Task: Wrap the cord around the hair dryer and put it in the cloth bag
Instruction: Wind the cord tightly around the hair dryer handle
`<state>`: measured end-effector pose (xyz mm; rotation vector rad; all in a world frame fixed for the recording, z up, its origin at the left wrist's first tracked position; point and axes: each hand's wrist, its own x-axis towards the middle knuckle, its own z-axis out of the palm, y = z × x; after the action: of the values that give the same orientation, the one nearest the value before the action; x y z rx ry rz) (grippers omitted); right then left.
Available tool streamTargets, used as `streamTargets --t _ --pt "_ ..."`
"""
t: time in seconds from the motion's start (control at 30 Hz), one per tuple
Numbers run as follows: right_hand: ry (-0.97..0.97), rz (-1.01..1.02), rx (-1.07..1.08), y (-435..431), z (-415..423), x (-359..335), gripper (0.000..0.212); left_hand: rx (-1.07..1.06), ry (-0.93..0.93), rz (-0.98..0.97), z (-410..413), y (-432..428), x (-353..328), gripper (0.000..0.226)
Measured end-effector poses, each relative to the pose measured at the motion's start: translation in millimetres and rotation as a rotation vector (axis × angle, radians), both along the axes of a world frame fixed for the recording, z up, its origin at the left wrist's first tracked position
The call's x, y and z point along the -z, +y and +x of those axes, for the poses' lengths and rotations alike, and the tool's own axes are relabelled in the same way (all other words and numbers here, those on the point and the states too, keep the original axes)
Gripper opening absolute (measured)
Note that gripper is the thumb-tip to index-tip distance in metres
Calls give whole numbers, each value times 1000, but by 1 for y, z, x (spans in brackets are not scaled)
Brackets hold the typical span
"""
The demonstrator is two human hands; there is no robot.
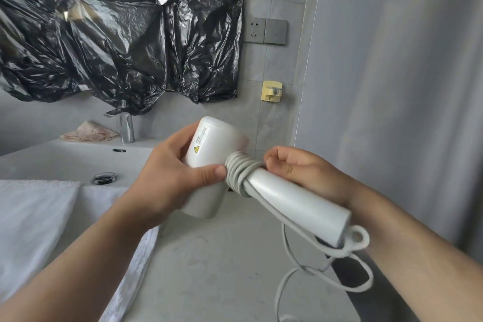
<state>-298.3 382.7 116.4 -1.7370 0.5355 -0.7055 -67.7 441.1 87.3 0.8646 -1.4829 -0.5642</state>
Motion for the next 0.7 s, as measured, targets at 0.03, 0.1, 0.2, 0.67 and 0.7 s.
streamTargets --t 0.03,0.1,0.2,0.67,0.7 --pt "-65 41 -13 -1 1 2 14 25 46 7 -1 -1 1 66" --pt "-267 166 -73 -3 4 9 24 34 134 19 -4 -4 4 62" --pt "-544 196 -89 -1 17 22 37 -13 249 30 -12 -8 7 61" --pt "-398 170 190 22 54 36 23 -662 142 -163 -40 4 2 47" --pt "-366 183 173 23 53 34 24 -685 115 -171 -41 5 0 49"
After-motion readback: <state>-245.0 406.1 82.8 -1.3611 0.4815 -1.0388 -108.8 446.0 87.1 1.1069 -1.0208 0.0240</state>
